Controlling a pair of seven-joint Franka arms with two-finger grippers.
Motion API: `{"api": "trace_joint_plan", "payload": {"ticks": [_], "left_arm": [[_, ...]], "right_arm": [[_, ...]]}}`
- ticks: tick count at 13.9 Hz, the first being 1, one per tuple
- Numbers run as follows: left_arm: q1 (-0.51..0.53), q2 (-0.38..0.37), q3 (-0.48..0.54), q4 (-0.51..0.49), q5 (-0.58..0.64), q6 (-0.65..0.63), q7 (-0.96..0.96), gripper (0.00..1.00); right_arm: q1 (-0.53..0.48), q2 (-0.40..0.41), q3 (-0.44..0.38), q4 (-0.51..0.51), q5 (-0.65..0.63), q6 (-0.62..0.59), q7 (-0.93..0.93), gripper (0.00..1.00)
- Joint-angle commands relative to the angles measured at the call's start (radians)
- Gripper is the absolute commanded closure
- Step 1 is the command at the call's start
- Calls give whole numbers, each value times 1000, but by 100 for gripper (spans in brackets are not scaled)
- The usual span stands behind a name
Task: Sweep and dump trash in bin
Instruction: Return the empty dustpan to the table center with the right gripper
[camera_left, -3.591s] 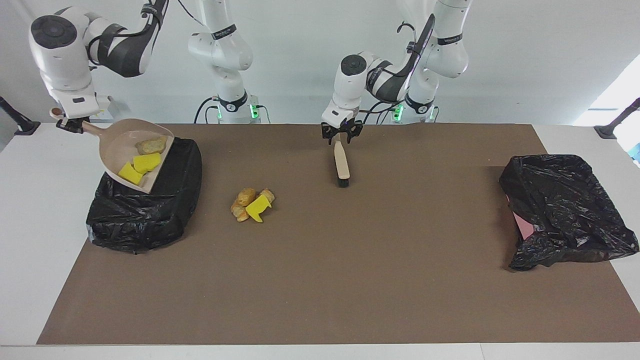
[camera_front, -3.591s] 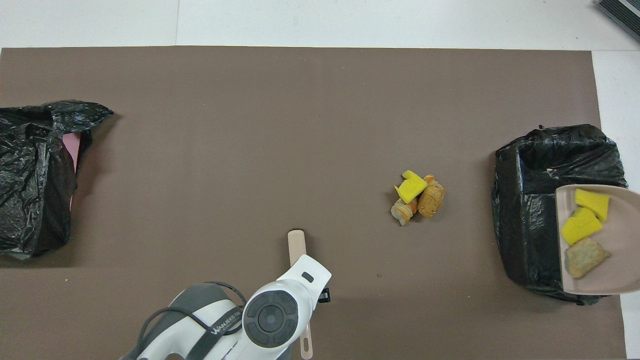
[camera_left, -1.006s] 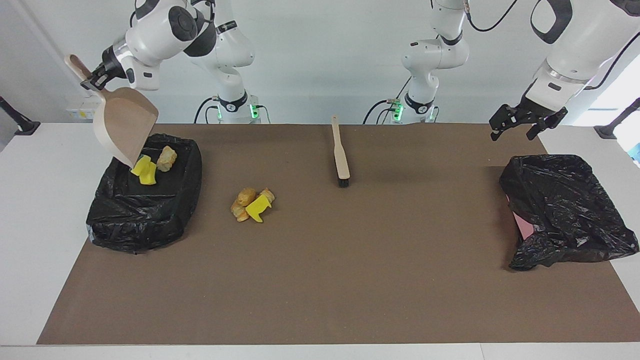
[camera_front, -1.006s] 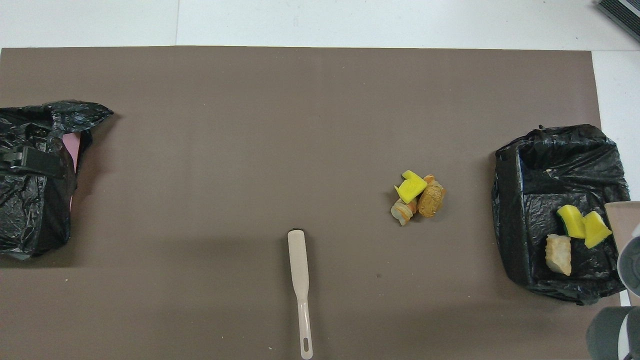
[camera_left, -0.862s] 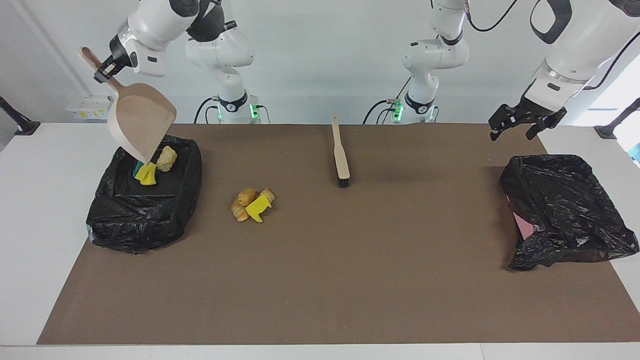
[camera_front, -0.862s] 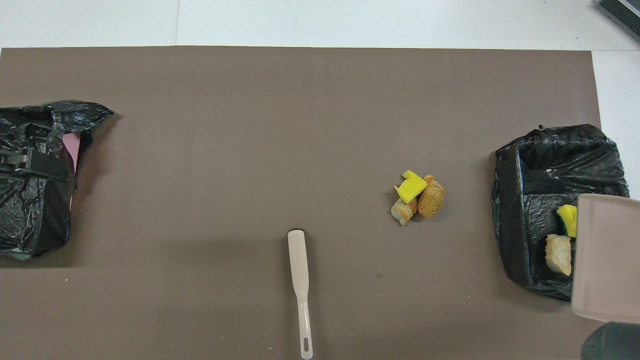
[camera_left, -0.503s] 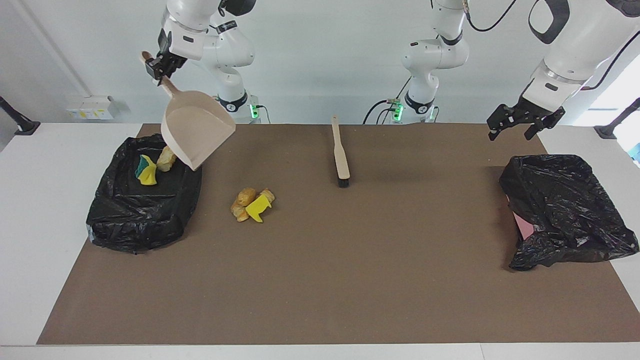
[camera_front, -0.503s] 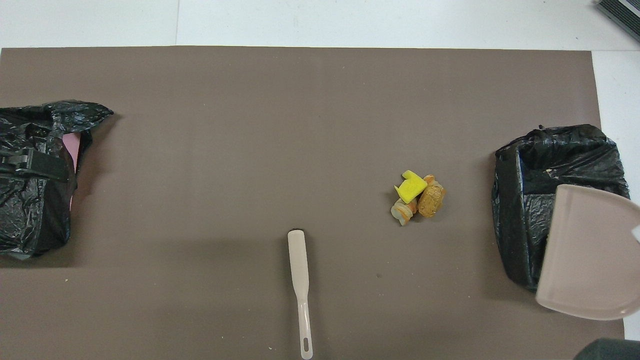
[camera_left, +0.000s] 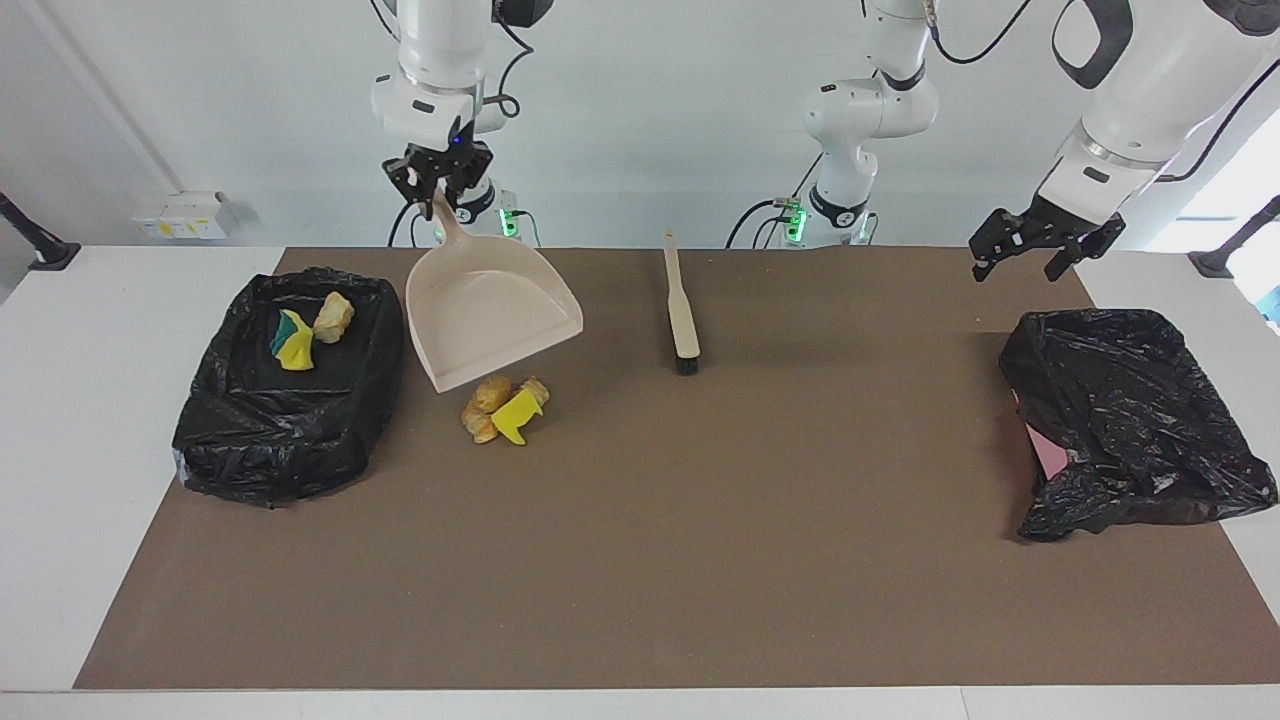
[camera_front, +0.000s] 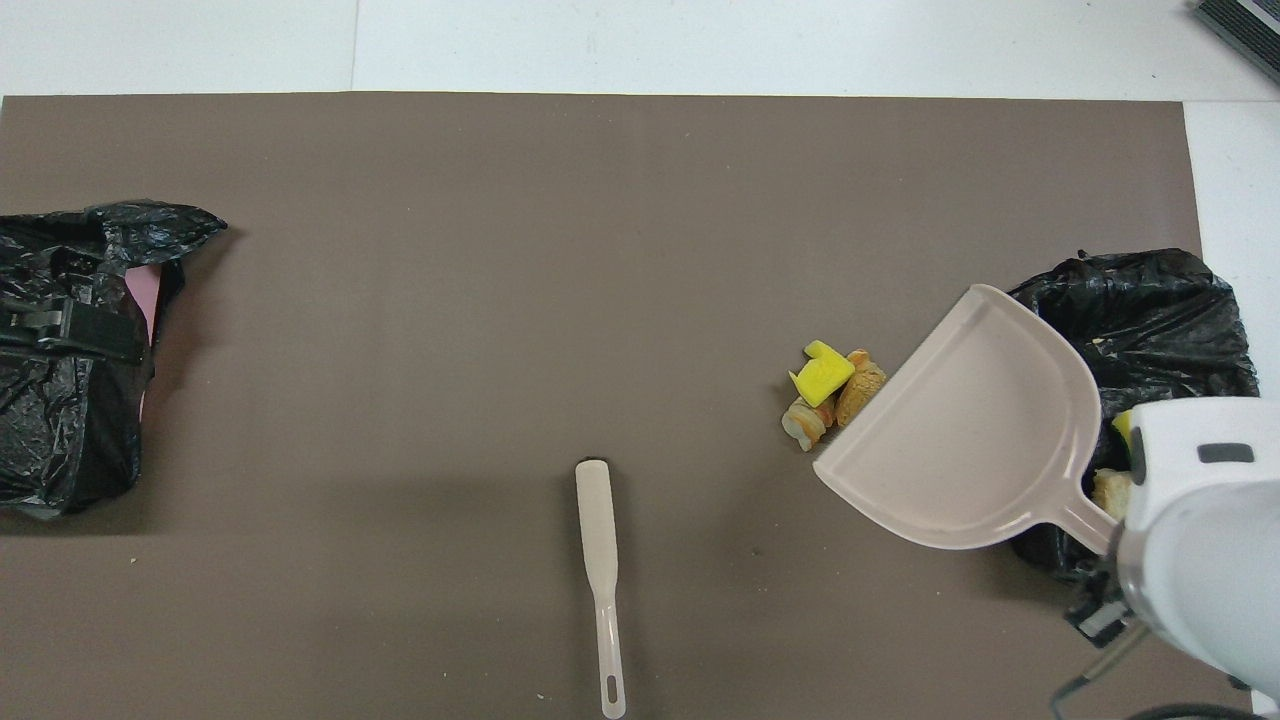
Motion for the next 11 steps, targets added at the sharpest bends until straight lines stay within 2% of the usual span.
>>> {"api": "trace_joint_plan", "payload": {"ticks": [1, 3, 5, 9, 11], "left_arm": [[-36, 8, 4, -1, 6, 18, -1, 0], [-66, 13, 4, -2, 6, 33, -2, 0], [-91, 28, 4, -4, 6, 47, -2, 0], [-140, 36, 4, -35, 6, 115, -4, 0], [-141, 66, 4, -38, 6, 154, -4, 0]], "right_arm": [[84, 235, 15, 189, 17, 25, 300, 100], [168, 410, 15, 344, 14, 64, 497, 100], [228, 556, 15, 458, 15, 157, 658, 100], [315, 751, 14, 555, 15, 367, 861, 100], [374, 863, 3, 628, -2, 412, 912, 100]]}}
